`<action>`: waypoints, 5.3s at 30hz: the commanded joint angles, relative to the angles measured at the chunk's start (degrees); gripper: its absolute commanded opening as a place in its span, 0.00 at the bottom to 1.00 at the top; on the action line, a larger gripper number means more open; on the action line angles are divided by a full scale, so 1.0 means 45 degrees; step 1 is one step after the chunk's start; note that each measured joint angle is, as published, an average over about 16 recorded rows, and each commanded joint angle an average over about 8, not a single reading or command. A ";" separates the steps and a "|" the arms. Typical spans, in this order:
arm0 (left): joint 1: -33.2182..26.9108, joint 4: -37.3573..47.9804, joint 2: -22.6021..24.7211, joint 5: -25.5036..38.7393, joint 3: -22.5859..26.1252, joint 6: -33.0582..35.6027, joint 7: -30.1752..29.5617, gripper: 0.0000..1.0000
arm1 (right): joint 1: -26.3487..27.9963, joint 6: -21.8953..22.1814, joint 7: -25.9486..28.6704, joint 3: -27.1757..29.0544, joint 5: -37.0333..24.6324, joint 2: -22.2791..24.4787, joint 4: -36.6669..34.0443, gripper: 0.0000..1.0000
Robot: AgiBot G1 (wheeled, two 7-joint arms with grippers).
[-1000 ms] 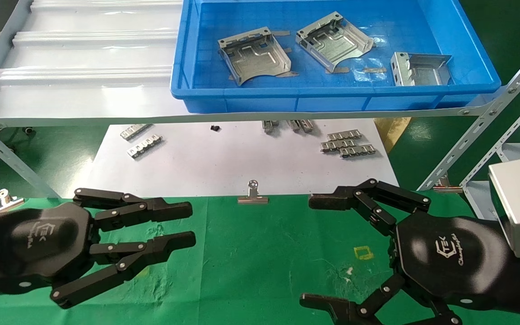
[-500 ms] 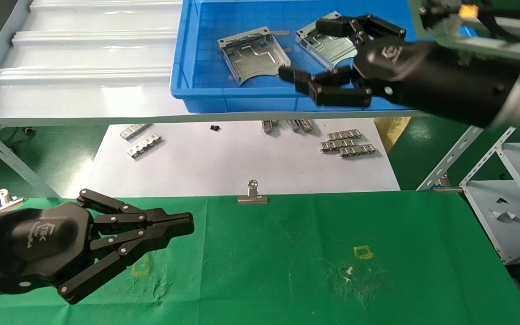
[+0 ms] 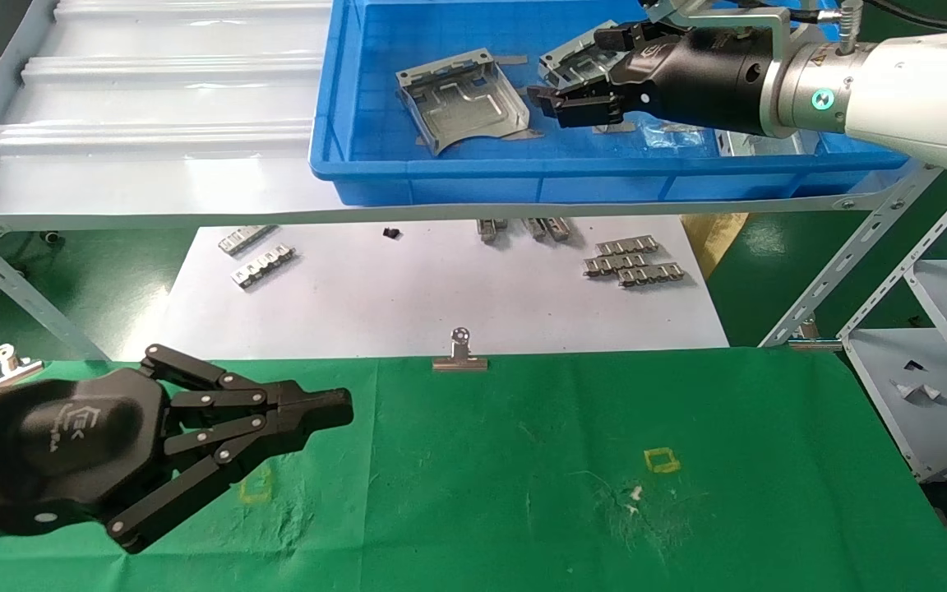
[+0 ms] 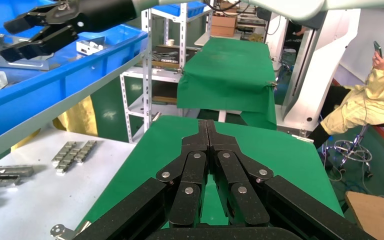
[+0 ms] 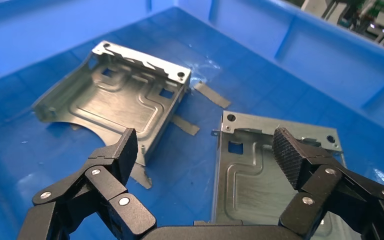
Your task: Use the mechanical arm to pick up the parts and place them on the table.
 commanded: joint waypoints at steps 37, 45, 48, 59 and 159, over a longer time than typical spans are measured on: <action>-0.0008 0.0000 -0.0015 -0.0024 0.0035 -0.0015 0.0018 1.00 | 0.2349 0.1307 -0.1908 -0.0373 -0.0691 -0.1985 -0.5477 0.00; -0.0009 0.0000 -0.0018 -0.0029 0.0042 -0.0019 0.0021 1.00 | 0.2272 0.1352 -0.2444 -0.0090 -0.0289 -0.1689 -0.5331 0.00; -0.0010 0.0000 -0.0019 -0.0031 0.0045 -0.0020 0.0023 1.00 | 0.2203 0.1439 -0.2636 0.0010 -0.0147 -0.1619 -0.5336 0.00; -0.0012 0.0000 -0.0023 -0.0037 0.0054 -0.0024 0.0027 1.00 | 0.2345 0.1130 -0.2659 0.0084 -0.0040 -0.1454 -0.5597 0.83; -0.0029 0.0000 -0.0056 -0.0093 0.0135 -0.0059 0.0068 1.00 | 0.0252 -0.8275 -0.1092 -0.4993 0.6873 0.7980 0.7603 0.00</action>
